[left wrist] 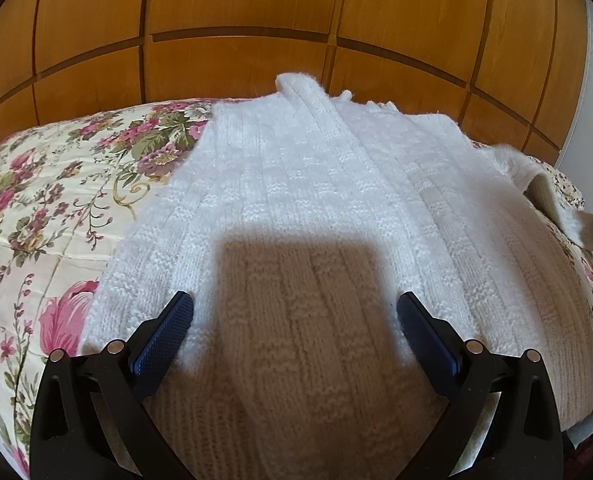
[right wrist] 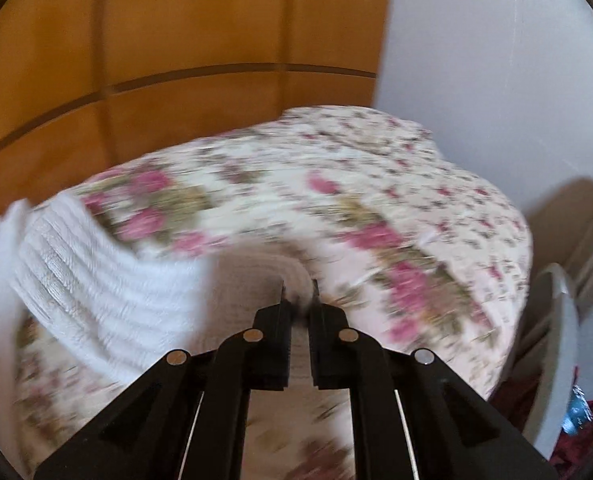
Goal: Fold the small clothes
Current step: 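Fold the held sleeve across the cardigan body and open the right gripper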
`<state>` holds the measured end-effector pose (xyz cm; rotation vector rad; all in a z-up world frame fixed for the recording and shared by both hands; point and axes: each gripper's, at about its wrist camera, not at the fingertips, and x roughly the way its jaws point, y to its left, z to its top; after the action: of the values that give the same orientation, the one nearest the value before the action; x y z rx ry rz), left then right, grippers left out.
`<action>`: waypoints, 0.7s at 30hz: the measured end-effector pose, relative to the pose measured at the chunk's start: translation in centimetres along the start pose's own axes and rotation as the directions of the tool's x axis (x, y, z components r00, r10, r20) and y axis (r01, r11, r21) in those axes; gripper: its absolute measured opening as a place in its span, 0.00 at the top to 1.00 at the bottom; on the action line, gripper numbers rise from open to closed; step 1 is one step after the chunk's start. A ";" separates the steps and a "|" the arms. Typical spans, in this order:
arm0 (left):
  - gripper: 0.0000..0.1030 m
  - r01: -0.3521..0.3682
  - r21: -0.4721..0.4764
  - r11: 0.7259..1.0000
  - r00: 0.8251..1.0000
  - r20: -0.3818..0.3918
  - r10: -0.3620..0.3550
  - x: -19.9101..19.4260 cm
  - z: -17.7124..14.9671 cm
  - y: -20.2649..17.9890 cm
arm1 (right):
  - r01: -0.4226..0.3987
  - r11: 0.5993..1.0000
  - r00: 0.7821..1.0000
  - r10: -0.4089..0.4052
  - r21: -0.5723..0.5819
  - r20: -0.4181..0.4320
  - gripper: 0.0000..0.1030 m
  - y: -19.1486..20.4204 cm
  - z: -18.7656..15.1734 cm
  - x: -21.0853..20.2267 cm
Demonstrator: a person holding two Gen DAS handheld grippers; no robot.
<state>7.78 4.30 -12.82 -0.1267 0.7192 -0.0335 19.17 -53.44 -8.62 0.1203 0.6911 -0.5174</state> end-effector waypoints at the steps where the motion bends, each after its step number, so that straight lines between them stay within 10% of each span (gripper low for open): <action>1: 0.03 -0.001 0.001 1.000 1.000 0.002 0.001 0.0 -0.1 0.0 | 0.017 1.000 1.000 -0.016 0.018 -0.014 0.91 -0.6 0.1 0.6; 5: 0.03 -0.007 0.003 1.000 1.000 0.011 0.007 -0.1 -0.1 -0.1 | 0.029 0.994 0.997 -0.021 0.107 -0.075 0.38 -1.3 -0.7 1.6; 11: 0.03 -0.011 0.005 1.000 1.000 0.019 0.011 -0.2 -0.2 -0.3 | -0.255 0.960 0.964 0.244 0.113 0.106 0.34 6.2 -3.3 -6.2; 17: 0.03 0.036 0.013 0.999 0.999 0.004 -0.036 -1.3 0.3 0.0 | -0.577 0.816 0.817 0.576 -0.039 -0.024 0.35 17.1 -7.5 -9.7; 21: 0.03 0.106 0.053 0.993 0.994 0.034 -0.108 -4.5 0.5 -0.2 | -0.598 0.789 0.802 0.590 -0.145 -0.095 0.33 21.5 -10.5 -9.5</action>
<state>4.72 4.49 -9.43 -0.1162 0.6738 -0.1518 17.54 -27.99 -12.01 0.1830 0.6943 0.1582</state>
